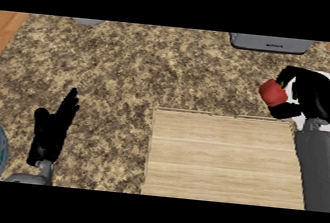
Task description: Pick the bell pepper from the tray and place it in the plate
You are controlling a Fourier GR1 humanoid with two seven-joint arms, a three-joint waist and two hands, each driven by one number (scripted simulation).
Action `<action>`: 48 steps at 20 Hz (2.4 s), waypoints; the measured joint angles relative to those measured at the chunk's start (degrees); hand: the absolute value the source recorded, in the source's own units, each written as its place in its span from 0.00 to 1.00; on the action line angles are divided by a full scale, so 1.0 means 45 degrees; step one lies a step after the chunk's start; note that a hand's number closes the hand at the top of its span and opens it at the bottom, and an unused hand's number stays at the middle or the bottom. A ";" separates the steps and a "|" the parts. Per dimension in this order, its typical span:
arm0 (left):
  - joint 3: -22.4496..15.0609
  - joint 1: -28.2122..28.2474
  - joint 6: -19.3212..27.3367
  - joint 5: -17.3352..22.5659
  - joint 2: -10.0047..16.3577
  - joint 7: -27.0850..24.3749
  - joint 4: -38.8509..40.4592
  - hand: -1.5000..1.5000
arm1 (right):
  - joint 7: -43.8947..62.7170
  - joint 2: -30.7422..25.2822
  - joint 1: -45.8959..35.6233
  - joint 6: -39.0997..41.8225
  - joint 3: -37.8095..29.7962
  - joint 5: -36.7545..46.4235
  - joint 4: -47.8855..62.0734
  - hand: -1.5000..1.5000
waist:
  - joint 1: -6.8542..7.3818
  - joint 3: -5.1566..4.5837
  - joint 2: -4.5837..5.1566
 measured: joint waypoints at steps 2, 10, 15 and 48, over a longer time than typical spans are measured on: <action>-0.0065 0.0048 0.0088 -0.0054 -0.0101 0.0129 -0.0085 0.50 | 0.0436 -0.0092 -0.0218 -0.0592 -0.0354 0.0071 -0.0467 1.00 | -0.0015 -0.0002 -0.0022; 0.0106 -0.0132 -0.0069 -0.0163 -0.0096 0.0144 0.0099 0.50 | 0.1616 -0.0749 -0.0494 -0.1911 -0.1613 -0.0107 -0.0547 1.00 | 0.0016 -0.0009 -0.0017; 0.0158 0.0061 -0.0161 -0.0211 -0.0216 -0.0107 0.0100 0.50 | 0.1152 -0.1798 -0.0968 -0.2641 -0.2494 -0.0666 0.1455 1.00 | 0.0078 -0.0008 0.0002; 0.0487 -0.0255 -0.0556 -0.0311 -0.0243 0.0137 -0.0023 0.50 | -0.6561 -0.5986 -0.3374 -0.0110 -0.5971 -0.4359 1.2595 0.00 | 0.0249 0.0048 0.0086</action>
